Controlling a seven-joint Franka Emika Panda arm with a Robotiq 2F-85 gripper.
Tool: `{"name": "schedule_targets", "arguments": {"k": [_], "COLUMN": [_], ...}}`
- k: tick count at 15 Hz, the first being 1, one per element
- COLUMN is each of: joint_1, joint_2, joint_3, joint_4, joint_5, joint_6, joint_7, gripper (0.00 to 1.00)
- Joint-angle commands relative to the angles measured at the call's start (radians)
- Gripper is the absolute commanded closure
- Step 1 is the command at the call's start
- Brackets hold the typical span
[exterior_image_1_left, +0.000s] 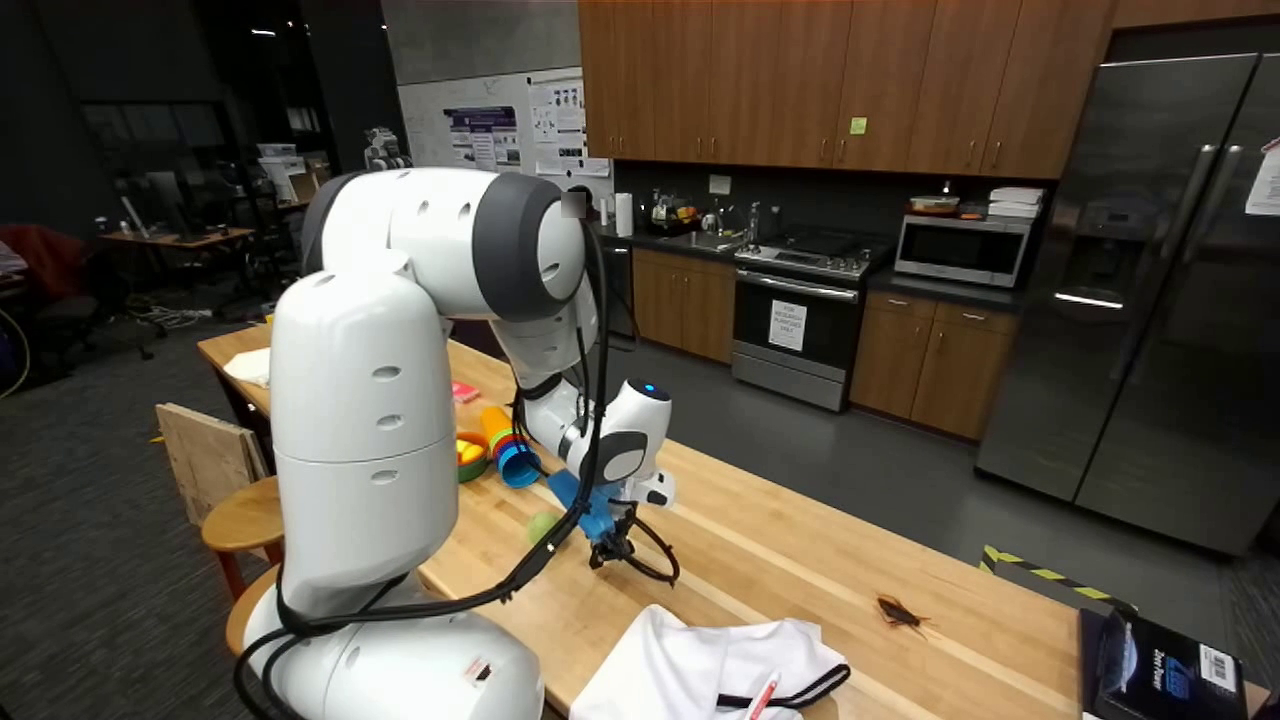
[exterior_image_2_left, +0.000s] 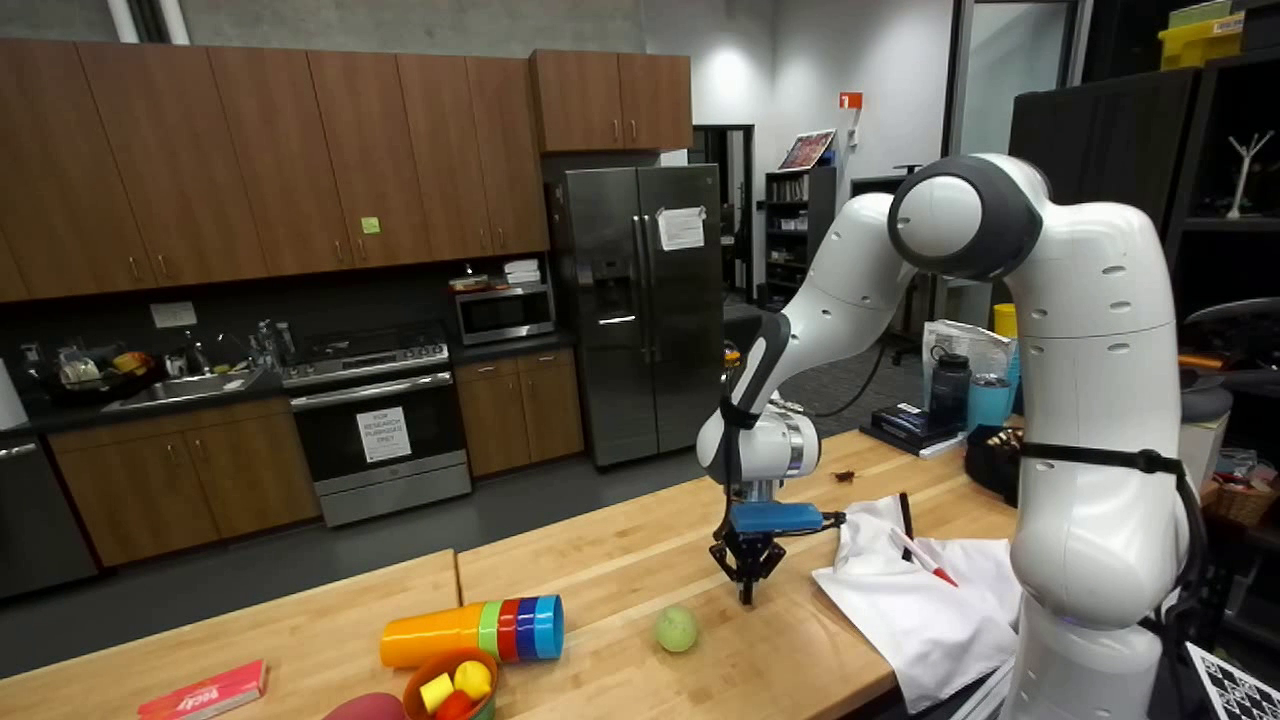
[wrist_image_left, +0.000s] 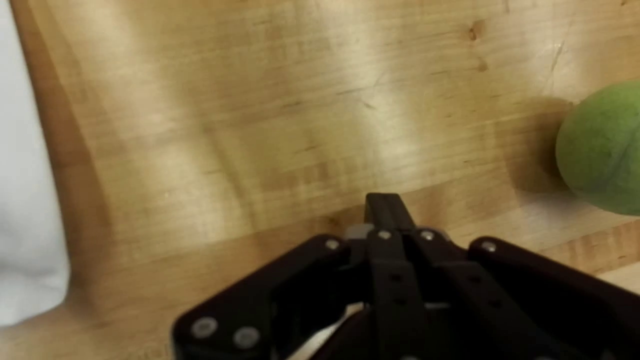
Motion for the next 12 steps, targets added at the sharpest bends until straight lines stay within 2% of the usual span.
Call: {"name": "schedule_targets", "arguments": {"k": [1,4,12], "joint_1": [-0.035,-0.06,-0.127], "joint_2": [-0.005,-0.005,0.005], "joint_3": [0.028,0.051,0.05], "joint_4": [-0.005,-0.001,0.034], "joint_5": [0.035,0.066,-0.011], "joint_6": [0.049,0.046,-0.167], "joint_7": [-0.141,-0.268,-0.712], "gripper": [1.0,1.0,1.0]}}
